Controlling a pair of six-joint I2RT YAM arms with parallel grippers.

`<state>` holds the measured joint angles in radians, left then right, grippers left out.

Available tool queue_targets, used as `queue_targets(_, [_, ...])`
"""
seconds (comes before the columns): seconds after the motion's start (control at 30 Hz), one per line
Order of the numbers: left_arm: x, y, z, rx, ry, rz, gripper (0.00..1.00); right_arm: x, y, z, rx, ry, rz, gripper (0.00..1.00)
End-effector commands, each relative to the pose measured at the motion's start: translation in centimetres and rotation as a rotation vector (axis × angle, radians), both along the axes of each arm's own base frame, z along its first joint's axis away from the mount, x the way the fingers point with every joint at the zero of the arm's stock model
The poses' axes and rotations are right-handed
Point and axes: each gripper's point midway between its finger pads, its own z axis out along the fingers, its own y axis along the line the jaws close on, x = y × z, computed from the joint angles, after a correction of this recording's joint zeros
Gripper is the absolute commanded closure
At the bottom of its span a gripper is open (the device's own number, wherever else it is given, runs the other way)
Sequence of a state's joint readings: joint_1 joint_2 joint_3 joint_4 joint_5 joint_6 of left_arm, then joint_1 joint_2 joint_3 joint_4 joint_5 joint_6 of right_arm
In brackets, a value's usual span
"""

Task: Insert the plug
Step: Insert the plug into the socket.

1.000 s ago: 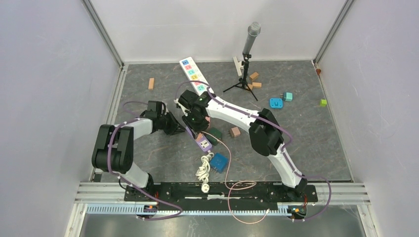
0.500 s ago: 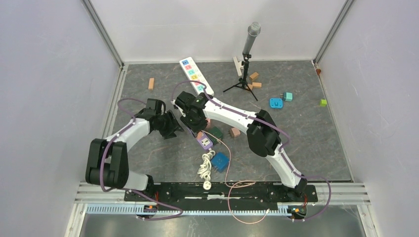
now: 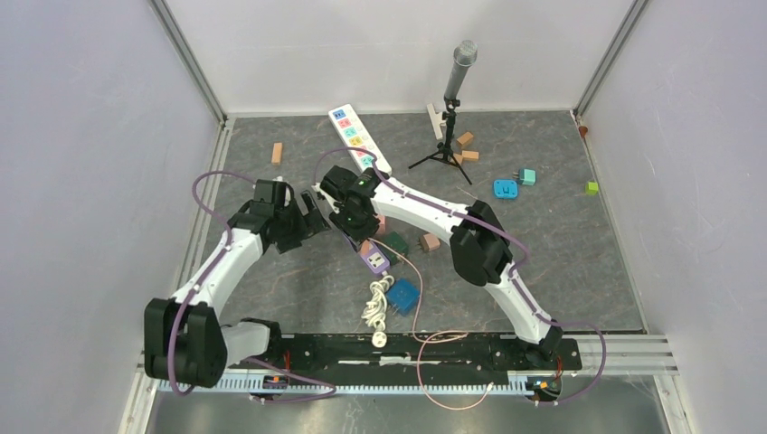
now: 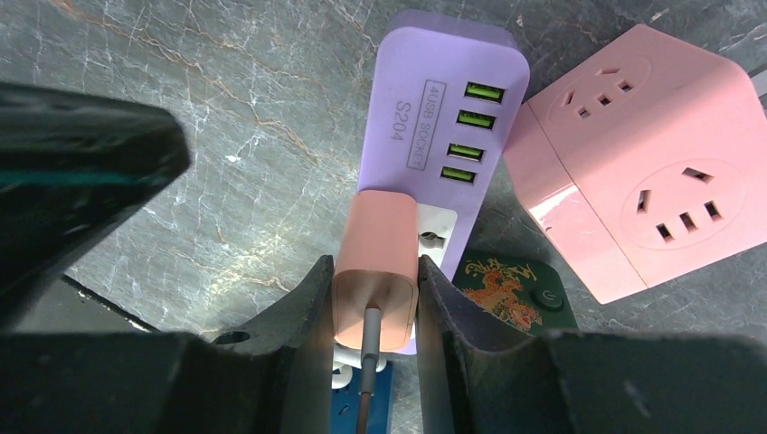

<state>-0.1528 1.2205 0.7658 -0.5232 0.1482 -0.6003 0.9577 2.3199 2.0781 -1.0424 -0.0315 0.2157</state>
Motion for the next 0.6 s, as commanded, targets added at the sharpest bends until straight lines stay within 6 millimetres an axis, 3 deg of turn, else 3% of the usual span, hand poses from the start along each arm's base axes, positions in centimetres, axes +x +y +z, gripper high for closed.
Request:
queue_targets(0.0, [0.6, 1.3, 2.2, 0.063, -0.108, 0.007, 0.00, 0.1, -2.5, -7.7, -0.168, 0.050, 0.090, 0.96])
queue_targets(0.1, [0.7, 1.5, 2.9, 0.072, -0.138, 0.016, 0.00, 0.4, -0.5, -5.4, -0.070, 0.041, 0.102, 0.82])
queue_targets(0.2, [0.6, 1.7, 3.0, 0.079, -0.145, 0.021, 0.00, 1.4, 1.3, -1.7, 0.029, -0.014, 0.104, 0.65])
queue_targets(0.37, [0.4, 1.9, 3.0, 0.081, -0.144, 0.041, 0.00, 3.1, 3.8, 6.4, 0.236, -0.125, 0.083, 0.20])
queue_targets(0.43, [0.5, 1.9, 3.2, 0.080, -0.151, 0.047, 0.00, 3.7, 4.2, 9.7, 0.328, -0.165, 0.064, 0.06])
queue_targets(0.47, [0.5, 1.9, 3.3, 0.079, -0.155, 0.048, 0.00, 3.8, 4.2, 11.3, 0.370, -0.183, 0.055, 0.02])
queue_targets(0.57, [0.6, 1.8, 4.0, 0.072, -0.176, 0.046, 0.00, 4.6, 3.3, 14.7, 0.455, -0.220, 0.018, 0.02])
